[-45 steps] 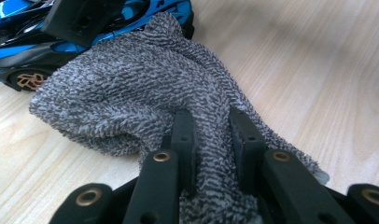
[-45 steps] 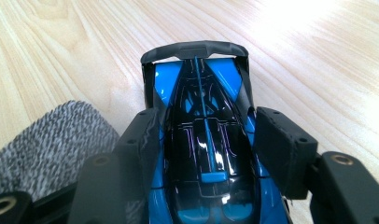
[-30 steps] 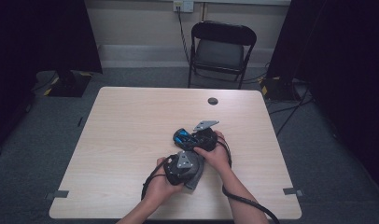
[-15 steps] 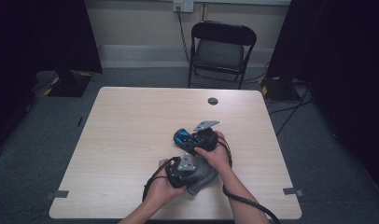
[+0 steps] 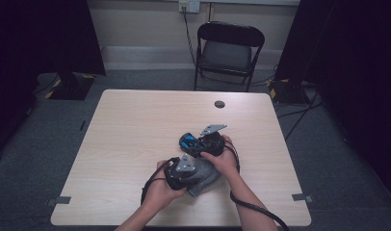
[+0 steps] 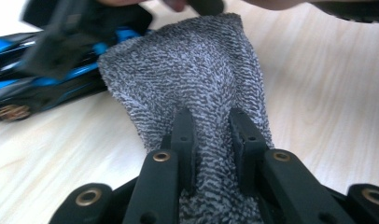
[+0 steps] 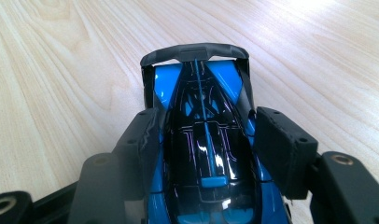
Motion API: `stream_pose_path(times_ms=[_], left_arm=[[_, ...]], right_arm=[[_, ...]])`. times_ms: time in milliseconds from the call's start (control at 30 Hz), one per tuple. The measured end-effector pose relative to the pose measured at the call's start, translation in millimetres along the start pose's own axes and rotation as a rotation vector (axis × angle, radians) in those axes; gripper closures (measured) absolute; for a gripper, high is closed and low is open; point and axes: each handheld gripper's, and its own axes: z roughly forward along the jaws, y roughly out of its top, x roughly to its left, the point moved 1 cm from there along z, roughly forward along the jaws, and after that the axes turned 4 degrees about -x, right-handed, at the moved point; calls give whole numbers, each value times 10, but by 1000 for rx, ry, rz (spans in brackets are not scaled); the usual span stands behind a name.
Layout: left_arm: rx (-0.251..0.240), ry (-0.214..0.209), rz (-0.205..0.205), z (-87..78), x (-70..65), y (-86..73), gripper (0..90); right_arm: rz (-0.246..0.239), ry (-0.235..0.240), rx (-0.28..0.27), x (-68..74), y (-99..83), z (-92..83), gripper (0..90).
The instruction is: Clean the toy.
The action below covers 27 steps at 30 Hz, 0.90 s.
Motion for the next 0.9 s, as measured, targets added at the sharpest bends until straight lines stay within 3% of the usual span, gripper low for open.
stream_pose_path(times_ms=[200,467,900], left_arm=[[-36,32,-49,-167,179,-20,744],[-57,83,-82,-333,361,-45,744],[-96,129,-134,-536,559,-84,745]], right_arm=[[1,0,-5,-1,-6,-1,413],[4,0,-9,-2,-12,-3,413],[6,-1,-20,-2,-24,-4,414]])
